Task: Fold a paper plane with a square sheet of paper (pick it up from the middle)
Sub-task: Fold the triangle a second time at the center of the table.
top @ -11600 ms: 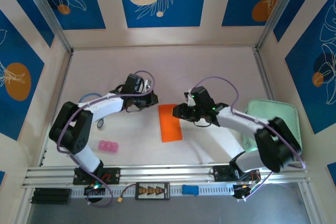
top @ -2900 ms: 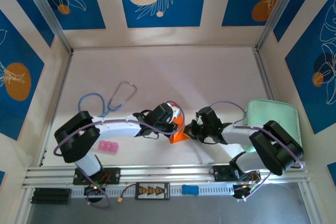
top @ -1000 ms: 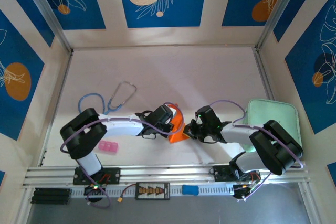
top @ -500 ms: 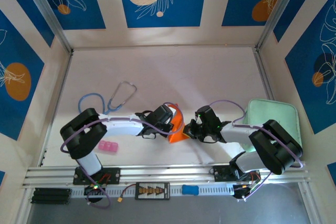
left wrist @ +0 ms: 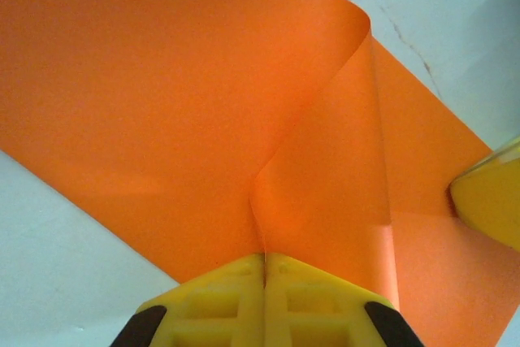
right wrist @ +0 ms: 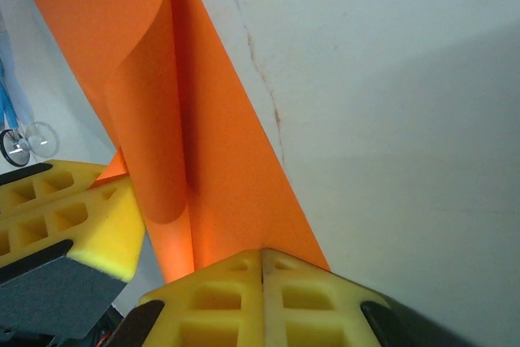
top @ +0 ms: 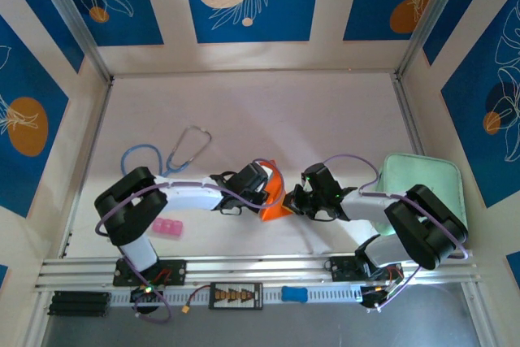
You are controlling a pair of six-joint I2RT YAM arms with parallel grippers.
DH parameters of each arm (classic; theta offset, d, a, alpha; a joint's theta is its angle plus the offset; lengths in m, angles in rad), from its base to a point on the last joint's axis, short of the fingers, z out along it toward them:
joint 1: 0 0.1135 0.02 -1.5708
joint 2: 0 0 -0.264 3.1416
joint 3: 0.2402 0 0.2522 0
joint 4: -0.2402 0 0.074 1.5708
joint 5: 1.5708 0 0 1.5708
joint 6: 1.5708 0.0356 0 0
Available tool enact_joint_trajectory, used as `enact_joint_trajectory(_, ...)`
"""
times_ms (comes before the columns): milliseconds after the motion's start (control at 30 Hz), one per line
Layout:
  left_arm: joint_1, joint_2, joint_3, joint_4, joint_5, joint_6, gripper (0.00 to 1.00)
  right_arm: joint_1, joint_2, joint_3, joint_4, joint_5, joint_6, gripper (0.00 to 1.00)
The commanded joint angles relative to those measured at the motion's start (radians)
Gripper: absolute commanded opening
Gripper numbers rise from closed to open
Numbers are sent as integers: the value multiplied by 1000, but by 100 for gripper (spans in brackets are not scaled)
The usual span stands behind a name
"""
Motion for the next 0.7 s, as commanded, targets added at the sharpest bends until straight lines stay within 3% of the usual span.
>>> enact_joint_trajectory(0,14,7,-1,-13,-32,21,0,6,23,0,-77,15,-16,0)
enact_joint_trajectory(667,16,20,-15,-10,0,19,0,5,9,9,-68,9,-33,0)
